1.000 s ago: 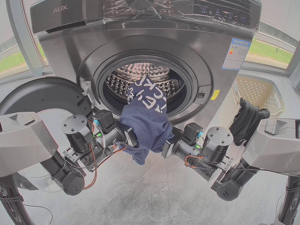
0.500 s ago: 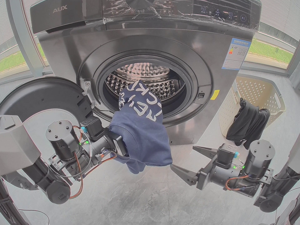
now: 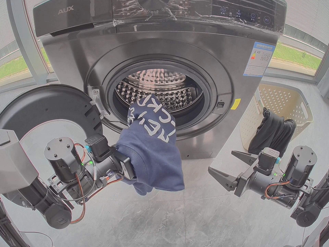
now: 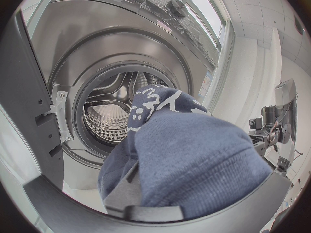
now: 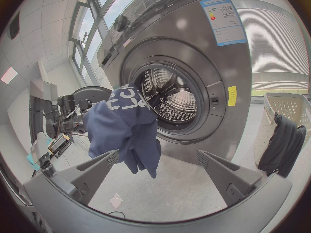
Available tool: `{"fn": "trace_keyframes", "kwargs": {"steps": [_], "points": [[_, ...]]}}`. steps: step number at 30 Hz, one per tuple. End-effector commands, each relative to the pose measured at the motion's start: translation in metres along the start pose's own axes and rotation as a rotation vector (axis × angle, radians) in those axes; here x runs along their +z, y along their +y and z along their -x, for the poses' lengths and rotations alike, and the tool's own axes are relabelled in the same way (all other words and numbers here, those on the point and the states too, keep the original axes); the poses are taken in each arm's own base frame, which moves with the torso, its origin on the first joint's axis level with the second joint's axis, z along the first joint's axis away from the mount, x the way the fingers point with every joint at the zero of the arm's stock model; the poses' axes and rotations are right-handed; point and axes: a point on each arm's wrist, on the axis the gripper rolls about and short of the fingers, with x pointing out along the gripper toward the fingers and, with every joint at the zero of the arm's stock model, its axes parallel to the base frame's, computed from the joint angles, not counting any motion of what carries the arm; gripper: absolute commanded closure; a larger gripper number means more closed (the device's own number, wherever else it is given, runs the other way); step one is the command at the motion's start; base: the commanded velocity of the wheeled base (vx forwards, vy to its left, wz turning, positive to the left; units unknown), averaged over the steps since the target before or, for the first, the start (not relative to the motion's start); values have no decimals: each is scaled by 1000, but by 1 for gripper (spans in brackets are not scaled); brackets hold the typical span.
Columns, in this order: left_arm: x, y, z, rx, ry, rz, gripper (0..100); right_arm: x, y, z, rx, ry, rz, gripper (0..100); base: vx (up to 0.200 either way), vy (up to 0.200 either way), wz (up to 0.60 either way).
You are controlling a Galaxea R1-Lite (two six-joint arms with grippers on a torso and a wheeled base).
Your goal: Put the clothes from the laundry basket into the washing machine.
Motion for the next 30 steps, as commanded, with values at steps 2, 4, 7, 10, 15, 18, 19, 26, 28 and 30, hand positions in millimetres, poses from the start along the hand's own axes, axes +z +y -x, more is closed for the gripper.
{"fn": "trace_keyframes", "kwargs": {"steps": [2,4,7,10,15,18,19,26,28,30], "points": [[-6,-1,6,0,31,-23,100,-2,-5,-3,-18,8,-4,0,0,0,0],[-9,0,8,4,49,-40,100,-2,-4,-4,-17,8,-4,0,0,0,0],[-12,0,13,0,69,-45,100,-2,-4,-4,-15,5,-4,0,0,0,0],[-13,0,12,-3,71,-45,100,-2,-3,-5,-12,4,-3,0,0,0,0],[-19,0,10,-2,90,-48,100,-1,-2,-5,-8,3,-4,0,160,0,0],[-20,1,8,4,93,-57,100,-2,-2,-4,-9,6,-5,0,133,0,0],[-20,0,9,3,96,-56,100,-3,-2,-4,-9,11,-5,0,0,0,0],[-20,0,8,-1,93,-58,100,-7,-2,-6,-8,26,-6,0,0,0,0],[-20,0,8,-2,93,-60,100,-7,-2,-6,-7,26,-6,0,200,0,0],[-20,0,7,-3,92,-61,100,-7,-2,-6,-7,26,-7,0,200,0,0]]}}
